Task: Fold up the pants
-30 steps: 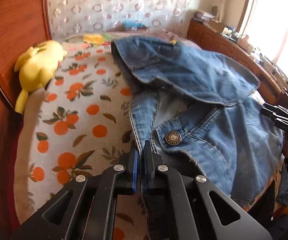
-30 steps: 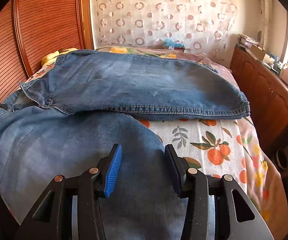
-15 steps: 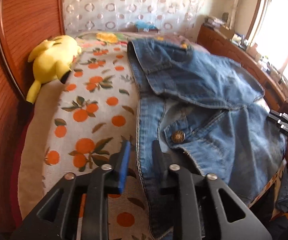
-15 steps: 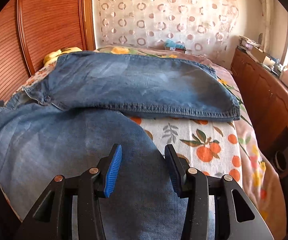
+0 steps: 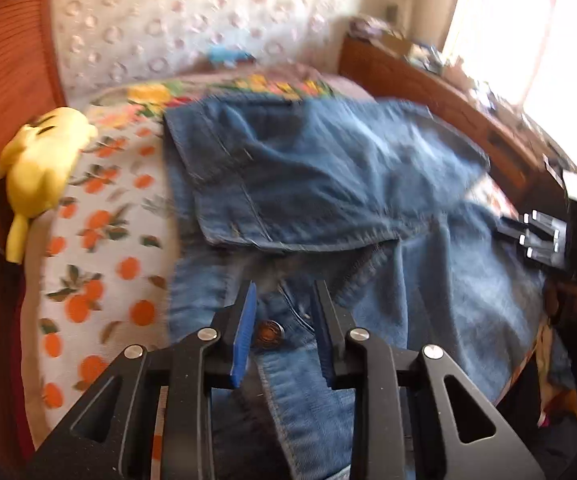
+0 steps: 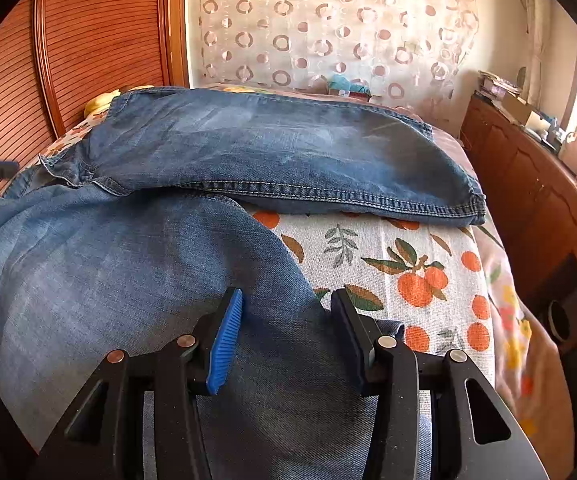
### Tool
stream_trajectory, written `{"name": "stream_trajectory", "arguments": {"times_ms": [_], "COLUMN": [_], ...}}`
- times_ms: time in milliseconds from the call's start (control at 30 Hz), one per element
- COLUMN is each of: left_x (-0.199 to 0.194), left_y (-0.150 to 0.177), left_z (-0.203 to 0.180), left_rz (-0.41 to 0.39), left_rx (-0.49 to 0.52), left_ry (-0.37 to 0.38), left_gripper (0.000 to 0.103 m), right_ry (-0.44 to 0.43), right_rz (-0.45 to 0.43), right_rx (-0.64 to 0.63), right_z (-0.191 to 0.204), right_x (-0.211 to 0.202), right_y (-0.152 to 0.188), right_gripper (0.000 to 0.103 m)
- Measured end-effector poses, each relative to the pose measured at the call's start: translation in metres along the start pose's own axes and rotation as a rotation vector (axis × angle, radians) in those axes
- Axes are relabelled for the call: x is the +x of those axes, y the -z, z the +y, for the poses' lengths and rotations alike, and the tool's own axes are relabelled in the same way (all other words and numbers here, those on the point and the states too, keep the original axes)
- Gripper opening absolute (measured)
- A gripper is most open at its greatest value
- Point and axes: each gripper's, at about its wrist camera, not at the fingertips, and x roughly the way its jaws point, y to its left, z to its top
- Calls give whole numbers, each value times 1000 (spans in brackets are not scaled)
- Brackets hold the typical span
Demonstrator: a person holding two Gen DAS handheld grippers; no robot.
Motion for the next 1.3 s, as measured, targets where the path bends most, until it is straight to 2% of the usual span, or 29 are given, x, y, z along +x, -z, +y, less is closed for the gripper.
{"name": "stream_trajectory", "arguments": {"times_ms": [167, 267, 400, 533, 800, 833, 900, 1033, 1133, 1233, 1300], "left_x": [21, 22, 23, 24, 27, 26, 24, 20, 8, -18, -30], "left_y": [15, 22, 26, 24, 21, 22, 25, 30, 25, 7, -8], "left_z": [7, 11, 8, 12, 6, 5, 2, -7, -9, 2, 6], "left_rz": [82, 69, 37, 35, 47, 45, 37, 23, -15, -108, -154], "left_rx": [-15, -39, -36, -44, -43, -41, -35, -16, -16, -56, -49], "left_ry": [-74, -47, -57, -38, -52, -50, -20, -21, -43, -42, -78], "left_gripper": [32, 33, 34, 36, 37, 36, 22, 18, 18, 18, 18], "right_ry": [4, -3, -11, -8, -12, -13, -14, -15, -16, -16, -15], "right_rz": [-6, -1, 2, 0, -2, -2, -3, -3, -3, -3, -4], "right_rx": [2, 4, 16, 17, 21, 23, 25, 25, 28, 28, 26], "right_z": [2, 1, -1, 0, 0, 0, 0, 0, 1, 1, 1], "right_x": [0, 2, 3, 3, 2, 2, 2, 2, 2, 2, 2], "right_y": [2, 1, 0, 0, 2, 2, 2, 2, 1, 2, 2], "right_gripper": [48, 48, 48, 48, 48, 48, 48, 48, 48, 48, 48]}}
